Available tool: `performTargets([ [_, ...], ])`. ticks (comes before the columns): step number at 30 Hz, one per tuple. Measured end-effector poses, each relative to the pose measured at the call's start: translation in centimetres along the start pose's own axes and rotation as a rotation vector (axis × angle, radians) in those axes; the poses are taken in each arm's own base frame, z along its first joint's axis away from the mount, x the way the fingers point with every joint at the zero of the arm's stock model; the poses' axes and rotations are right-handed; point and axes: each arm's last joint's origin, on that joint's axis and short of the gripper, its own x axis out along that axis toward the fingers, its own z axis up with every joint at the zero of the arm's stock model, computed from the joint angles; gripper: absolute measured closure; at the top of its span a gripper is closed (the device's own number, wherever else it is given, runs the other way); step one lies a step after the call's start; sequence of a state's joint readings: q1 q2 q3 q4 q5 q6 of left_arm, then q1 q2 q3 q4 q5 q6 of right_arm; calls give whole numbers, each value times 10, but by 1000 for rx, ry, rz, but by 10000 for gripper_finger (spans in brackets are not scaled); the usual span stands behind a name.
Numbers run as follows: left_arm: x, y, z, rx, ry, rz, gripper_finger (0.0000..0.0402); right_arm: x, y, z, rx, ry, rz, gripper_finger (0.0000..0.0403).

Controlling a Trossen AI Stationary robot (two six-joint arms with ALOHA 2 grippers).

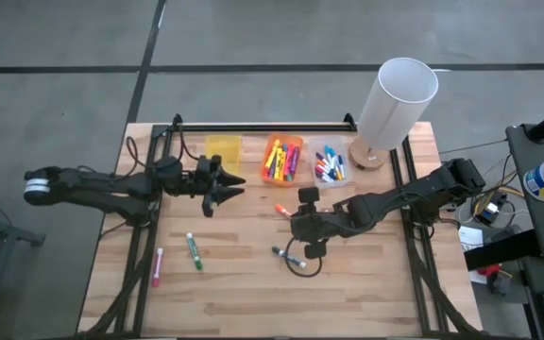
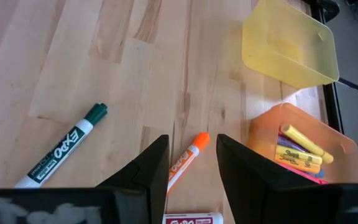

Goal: Pick & Place Markers
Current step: Put the orange expo dry erase marker into the yellow bin

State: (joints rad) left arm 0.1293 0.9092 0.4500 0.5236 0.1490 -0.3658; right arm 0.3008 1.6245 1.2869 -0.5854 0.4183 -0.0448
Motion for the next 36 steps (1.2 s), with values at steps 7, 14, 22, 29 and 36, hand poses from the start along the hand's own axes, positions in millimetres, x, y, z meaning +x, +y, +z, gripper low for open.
performTargets([
  [7,1,-7,-3,38,15,-41,253,0,0,0,-36,0,0,275],
  [14,-2,-10,-3,55,29,-58,253,0,0,4,15,-38,-2,275],
  [22,-11,-13,2,65,23,-61,253,-1,0,9,48,-89,6,275],
  [29,-27,-16,8,131,-32,-78,253,-1,-2,12,86,-118,-35,275],
  [36,-49,-22,15,175,-58,-84,253,-8,-15,9,92,-99,-210,275],
])
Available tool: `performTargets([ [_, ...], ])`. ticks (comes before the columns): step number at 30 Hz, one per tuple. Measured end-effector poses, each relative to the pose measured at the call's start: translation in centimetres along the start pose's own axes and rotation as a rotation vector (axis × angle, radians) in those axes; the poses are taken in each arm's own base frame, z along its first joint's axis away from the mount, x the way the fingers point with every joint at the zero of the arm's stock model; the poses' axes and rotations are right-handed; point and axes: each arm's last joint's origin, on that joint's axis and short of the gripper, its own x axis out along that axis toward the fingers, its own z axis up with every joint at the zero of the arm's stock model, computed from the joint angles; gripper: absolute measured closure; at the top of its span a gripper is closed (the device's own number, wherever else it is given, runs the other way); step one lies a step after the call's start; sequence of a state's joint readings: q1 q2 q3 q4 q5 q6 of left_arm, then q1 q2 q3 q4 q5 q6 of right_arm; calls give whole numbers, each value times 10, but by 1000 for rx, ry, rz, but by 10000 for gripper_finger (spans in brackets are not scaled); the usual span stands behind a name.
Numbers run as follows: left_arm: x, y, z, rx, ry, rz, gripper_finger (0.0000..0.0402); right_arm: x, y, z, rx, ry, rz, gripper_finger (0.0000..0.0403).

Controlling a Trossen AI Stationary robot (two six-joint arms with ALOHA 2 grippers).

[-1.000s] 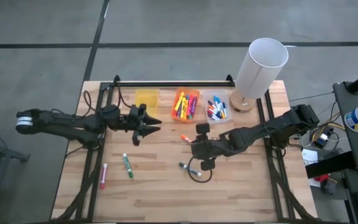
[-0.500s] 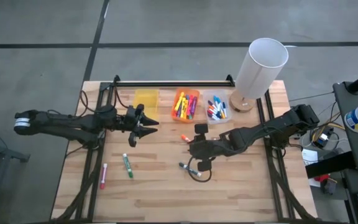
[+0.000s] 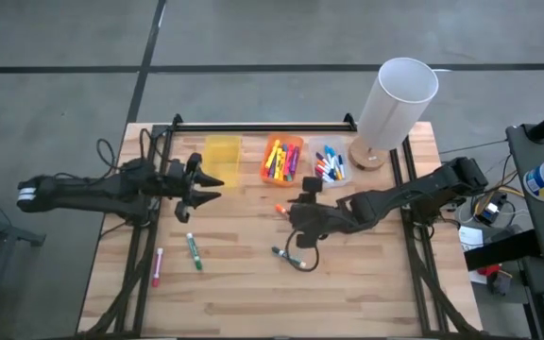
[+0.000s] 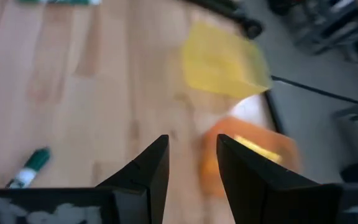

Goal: Pick & Place Markers
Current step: Put the orange expo dry erase marker into the yellow bin

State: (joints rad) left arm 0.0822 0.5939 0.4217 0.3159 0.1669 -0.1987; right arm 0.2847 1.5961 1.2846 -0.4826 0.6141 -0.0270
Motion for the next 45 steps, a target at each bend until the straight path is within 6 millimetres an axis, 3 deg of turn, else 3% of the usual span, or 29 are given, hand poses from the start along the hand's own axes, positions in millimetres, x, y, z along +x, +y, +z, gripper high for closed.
performTargets([
  [5,-14,-2,-1,30,39,12,253,-10,-32,1,81,-86,-40,274],
  [8,-19,-3,1,43,31,14,253,-12,-46,-9,96,-134,3,271],
  [13,-20,-3,-1,88,45,15,253,-13,-71,-37,118,-283,43,268],
  [21,-17,0,-10,193,87,21,253,-21,-107,-76,178,-411,-123,275],
  [28,-15,2,-10,345,79,99,253,-16,-126,-91,165,-435,-236,269],
  [35,-17,7,2,318,-36,322,253,-11,-147,-99,291,-437,-305,274],
  [45,-16,8,0,247,-57,340,253,-10,-150,-102,463,-443,-281,280],
])
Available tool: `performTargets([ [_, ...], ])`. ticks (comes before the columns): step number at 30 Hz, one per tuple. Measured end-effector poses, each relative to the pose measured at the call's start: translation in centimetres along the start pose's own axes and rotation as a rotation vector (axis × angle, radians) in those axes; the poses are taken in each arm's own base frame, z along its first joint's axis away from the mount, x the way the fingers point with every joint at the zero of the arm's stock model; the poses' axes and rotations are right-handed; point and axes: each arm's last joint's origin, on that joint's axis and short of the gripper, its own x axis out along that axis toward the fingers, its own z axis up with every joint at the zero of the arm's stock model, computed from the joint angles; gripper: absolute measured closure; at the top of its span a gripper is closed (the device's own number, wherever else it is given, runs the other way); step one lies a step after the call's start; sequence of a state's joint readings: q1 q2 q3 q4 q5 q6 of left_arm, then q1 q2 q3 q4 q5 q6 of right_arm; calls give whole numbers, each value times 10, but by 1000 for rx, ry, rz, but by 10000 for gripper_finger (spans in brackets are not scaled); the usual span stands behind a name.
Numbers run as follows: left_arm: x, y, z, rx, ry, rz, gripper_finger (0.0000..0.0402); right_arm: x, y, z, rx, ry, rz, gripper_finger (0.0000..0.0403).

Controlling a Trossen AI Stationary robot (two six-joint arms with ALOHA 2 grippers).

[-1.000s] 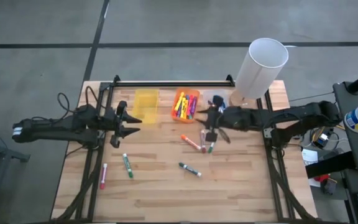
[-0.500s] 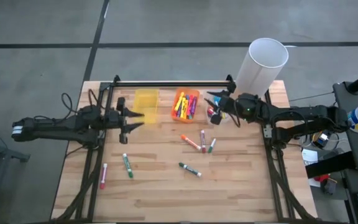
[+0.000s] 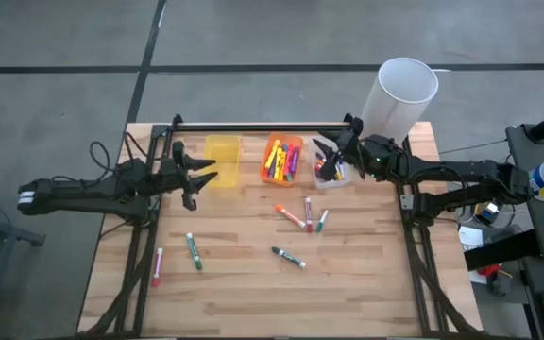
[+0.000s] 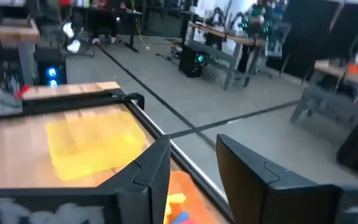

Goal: Pick & Place Markers
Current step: Put the orange expo dry erase marker into the yellow bin

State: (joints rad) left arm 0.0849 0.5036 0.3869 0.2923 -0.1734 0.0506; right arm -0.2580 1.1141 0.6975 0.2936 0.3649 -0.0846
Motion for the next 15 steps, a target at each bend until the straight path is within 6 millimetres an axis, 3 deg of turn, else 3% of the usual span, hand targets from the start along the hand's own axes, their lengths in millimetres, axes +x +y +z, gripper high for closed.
performTargets([
  [8,13,-4,-2,-11,-30,-52,253,0,0,0,334,3,3,280],
  [15,29,-8,-17,-201,47,-70,253,-1,3,1,484,5,67,280],
])
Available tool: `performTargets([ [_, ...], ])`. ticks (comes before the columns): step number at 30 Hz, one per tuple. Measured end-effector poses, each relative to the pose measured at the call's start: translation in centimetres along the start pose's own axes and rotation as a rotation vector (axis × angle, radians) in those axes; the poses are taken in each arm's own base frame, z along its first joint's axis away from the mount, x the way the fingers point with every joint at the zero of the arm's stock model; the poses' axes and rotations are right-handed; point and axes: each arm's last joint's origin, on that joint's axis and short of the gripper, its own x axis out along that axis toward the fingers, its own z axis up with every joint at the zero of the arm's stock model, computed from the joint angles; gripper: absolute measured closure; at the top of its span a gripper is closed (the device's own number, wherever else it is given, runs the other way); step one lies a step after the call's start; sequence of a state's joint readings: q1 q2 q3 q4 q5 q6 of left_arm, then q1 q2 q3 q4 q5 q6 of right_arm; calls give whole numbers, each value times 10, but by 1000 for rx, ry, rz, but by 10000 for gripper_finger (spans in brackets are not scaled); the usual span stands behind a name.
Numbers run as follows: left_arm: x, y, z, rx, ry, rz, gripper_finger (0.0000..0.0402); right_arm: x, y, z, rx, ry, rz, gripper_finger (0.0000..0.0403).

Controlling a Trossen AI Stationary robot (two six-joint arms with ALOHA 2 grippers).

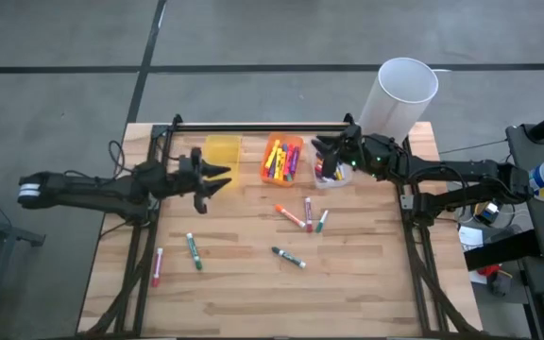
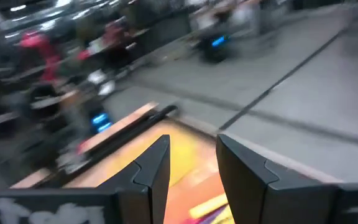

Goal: Pick & Place Markers
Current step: Put the orange expo dry erase marker into the yellow bin

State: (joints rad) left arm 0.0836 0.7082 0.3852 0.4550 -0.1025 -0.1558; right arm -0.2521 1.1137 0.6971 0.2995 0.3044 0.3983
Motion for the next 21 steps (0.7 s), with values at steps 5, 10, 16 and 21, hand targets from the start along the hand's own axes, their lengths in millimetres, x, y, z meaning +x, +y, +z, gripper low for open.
performTargets([
  [5,8,-4,-25,-129,86,-68,253,-2,18,-11,10,189,403,284],
  [10,9,-15,-40,-154,112,-161,253,-5,35,-34,18,351,502,286],
  [16,2,-25,-28,-110,38,-242,253,-1,50,-62,17,538,436,287],
  [21,-16,-27,-8,-95,-81,-293,253,13,61,-76,-41,683,332,289],
])
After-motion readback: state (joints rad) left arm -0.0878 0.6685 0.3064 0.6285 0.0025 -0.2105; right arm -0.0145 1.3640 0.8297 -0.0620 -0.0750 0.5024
